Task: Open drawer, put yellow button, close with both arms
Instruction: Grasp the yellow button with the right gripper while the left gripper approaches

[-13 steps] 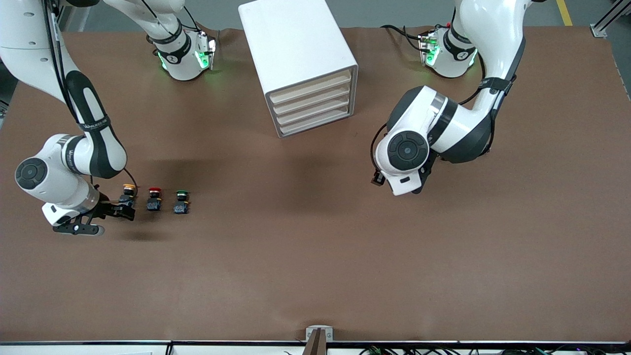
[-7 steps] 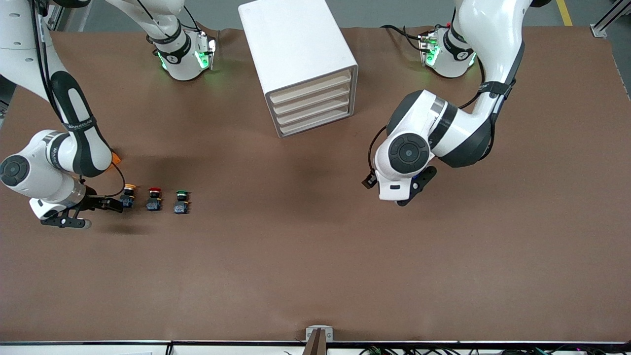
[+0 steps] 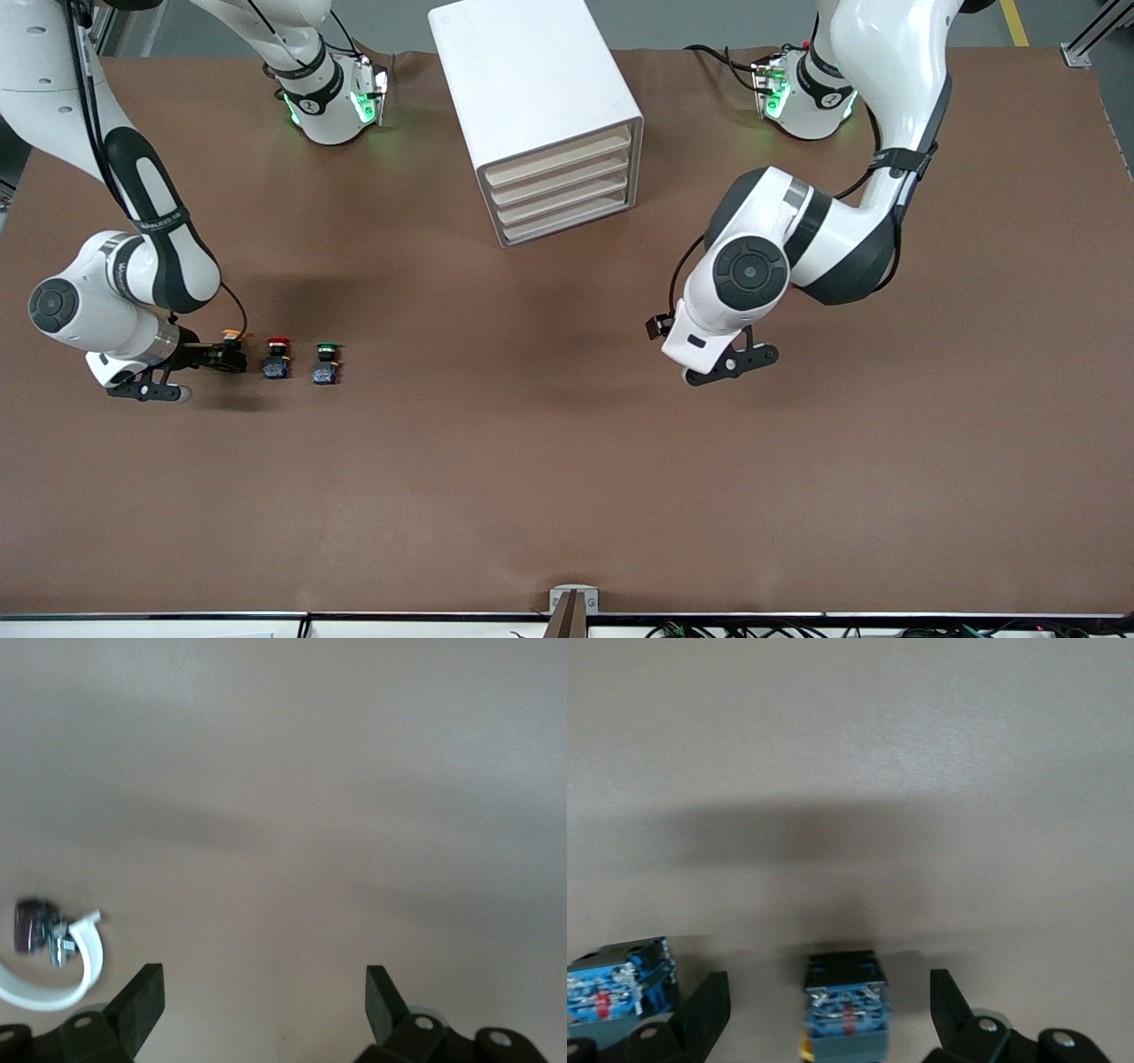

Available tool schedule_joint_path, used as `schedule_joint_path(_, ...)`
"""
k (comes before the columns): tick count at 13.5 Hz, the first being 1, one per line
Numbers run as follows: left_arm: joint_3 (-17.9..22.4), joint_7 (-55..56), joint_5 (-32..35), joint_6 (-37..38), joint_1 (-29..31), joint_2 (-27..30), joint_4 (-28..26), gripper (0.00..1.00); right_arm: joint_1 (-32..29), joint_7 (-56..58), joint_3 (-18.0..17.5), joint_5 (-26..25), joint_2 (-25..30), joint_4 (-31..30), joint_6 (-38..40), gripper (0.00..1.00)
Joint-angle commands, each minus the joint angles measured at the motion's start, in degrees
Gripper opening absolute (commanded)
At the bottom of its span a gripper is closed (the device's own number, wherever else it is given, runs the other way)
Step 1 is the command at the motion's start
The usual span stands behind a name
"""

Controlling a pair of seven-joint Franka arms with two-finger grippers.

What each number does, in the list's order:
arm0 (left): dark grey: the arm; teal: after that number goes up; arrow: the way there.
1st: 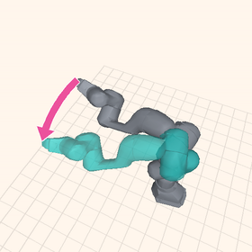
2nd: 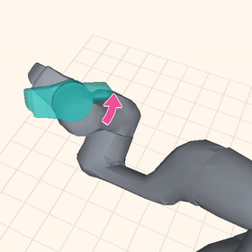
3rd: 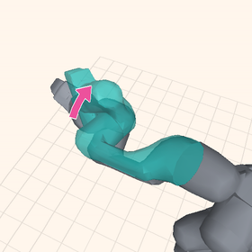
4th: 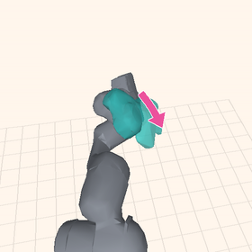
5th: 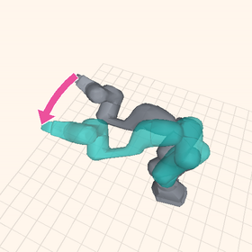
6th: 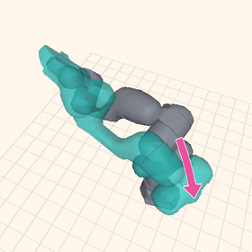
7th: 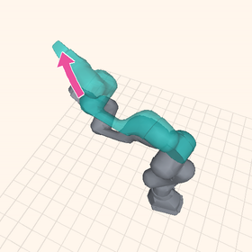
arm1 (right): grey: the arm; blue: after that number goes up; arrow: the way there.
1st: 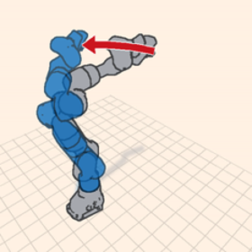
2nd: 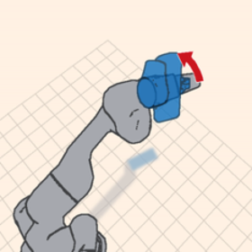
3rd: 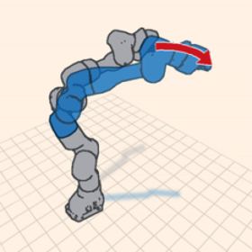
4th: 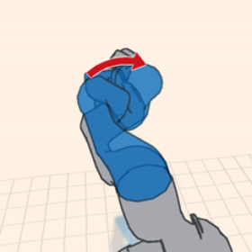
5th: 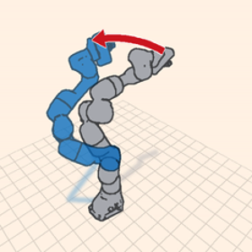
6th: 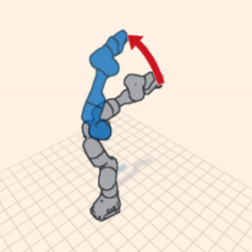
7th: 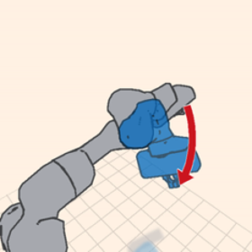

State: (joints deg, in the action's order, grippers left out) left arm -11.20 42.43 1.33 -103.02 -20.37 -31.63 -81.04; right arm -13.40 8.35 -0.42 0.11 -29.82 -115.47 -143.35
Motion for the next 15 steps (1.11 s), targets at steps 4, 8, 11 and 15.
schedule_joint_path(4, 0.0, -10.3, 1.0, -1.3, 1.7, -1.0, 1.0, 1.0, 0.4, 0.7, 0.0, 1.0, 2.4, -2.4, 0.1, 1.0)
schedule_joint_path(8, 0.0, -9.5, 0.8, -1.3, 2.3, -0.4, 1.0, 1.0, 0.0, 1.3, 0.0, 1.0, 2.7, -4.1, 0.0, 1.0)
schedule_joint_path(11, 0.0, -10.2, 0.5, -1.0, 3.8, 0.3, 1.0, 1.0, 0.0, 1.3, 0.0, 1.0, 2.9, -4.5, 0.0, 1.0)
schedule_joint_path(15, -0.1, -10.5, 0.7, -0.6, 5.0, 1.0, 1.0, 1.0, 0.0, 1.4, 0.1, 1.0, 3.4, -4.3, 0.2, 0.95)
